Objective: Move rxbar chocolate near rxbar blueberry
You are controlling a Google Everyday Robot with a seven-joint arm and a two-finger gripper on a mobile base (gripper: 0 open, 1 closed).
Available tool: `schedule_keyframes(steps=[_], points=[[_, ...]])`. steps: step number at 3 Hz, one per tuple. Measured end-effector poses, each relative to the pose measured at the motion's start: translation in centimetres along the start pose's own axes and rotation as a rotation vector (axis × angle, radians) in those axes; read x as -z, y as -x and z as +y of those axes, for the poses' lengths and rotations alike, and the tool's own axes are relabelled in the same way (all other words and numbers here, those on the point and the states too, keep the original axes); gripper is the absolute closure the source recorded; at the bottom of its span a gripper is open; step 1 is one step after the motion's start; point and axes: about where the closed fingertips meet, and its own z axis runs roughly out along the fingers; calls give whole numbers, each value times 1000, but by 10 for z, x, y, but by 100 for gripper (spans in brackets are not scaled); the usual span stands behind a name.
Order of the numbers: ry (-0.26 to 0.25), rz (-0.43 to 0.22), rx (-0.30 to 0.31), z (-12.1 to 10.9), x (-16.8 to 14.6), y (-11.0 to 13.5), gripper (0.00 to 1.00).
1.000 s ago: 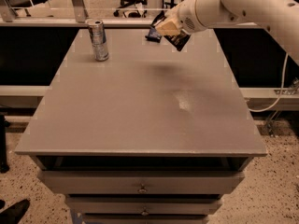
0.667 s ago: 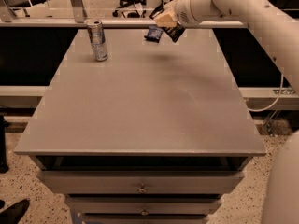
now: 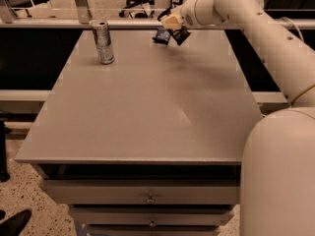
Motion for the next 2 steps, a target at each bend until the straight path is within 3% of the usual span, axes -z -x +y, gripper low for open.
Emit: schedule_keyframes(steps=[2], points=[[-38, 10, -119, -12, -37, -22, 100]])
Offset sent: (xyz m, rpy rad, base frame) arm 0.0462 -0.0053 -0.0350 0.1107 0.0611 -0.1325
